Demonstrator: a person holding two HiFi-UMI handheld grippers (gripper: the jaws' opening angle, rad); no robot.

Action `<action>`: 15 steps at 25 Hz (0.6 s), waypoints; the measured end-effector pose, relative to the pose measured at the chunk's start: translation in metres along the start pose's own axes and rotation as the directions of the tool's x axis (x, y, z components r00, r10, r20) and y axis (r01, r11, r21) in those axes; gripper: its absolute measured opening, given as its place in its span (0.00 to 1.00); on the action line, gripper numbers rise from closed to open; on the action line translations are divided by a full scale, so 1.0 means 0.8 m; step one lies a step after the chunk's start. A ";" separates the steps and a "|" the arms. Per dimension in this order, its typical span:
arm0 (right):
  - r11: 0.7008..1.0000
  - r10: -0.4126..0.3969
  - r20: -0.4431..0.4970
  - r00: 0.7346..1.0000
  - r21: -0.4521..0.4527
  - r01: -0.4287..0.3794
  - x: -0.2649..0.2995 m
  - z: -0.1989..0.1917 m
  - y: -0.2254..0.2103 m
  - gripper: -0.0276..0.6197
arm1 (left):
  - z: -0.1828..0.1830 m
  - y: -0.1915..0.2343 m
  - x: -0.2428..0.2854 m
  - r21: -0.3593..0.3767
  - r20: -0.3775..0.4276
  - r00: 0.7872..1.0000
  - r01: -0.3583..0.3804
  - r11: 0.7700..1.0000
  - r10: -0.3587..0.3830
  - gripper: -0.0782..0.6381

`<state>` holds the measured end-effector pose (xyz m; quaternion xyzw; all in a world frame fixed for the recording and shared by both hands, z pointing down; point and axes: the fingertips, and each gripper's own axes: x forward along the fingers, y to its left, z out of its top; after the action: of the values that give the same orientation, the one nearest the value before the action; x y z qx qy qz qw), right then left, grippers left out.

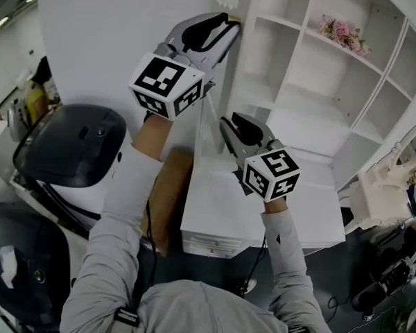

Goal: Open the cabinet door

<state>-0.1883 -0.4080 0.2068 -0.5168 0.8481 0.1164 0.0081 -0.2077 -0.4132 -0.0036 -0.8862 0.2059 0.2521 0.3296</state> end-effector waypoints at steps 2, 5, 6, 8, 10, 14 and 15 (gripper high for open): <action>1.000 0.021 0.017 1.000 0.016 -0.022 0.006 0.001 0.012 0.19 | 0.000 0.008 -0.012 0.019 -0.006 1.000 -0.015 1.000 0.015 0.27; 0.998 0.048 0.038 0.998 0.025 -0.049 0.017 0.003 0.030 0.19 | -0.003 0.022 -0.028 0.027 -0.022 0.999 -0.038 0.999 0.039 0.27; 0.998 0.059 0.042 0.997 0.028 -0.060 0.021 0.004 0.036 0.19 | -0.004 0.028 -0.033 0.032 -0.030 0.998 -0.053 0.998 0.054 0.26; 0.996 0.084 0.041 0.996 0.032 -0.085 0.026 0.005 0.048 0.19 | -0.010 0.039 -0.043 0.036 -0.049 0.995 -0.086 0.996 0.087 0.22; 0.994 0.112 0.026 0.993 0.009 -0.112 0.029 0.004 0.059 0.19 | -0.015 0.045 -0.052 0.046 -0.075 0.990 -0.112 0.993 0.116 0.13; 0.986 0.165 0.022 0.986 -0.018 -0.164 0.027 0.005 0.080 0.15 | -0.021 0.053 -0.083 0.096 -0.135 0.974 -0.171 0.981 0.183 0.13; 0.984 0.176 0.023 0.984 -0.015 -0.176 0.027 0.006 0.084 0.15 | -0.022 0.059 -0.093 0.091 -0.147 0.968 -0.193 0.977 0.204 0.13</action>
<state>-0.2580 -0.3959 0.2118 -0.4383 0.8896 0.1283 0.0045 -0.2864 -0.4436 0.0284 -0.8650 0.3281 0.2060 0.3189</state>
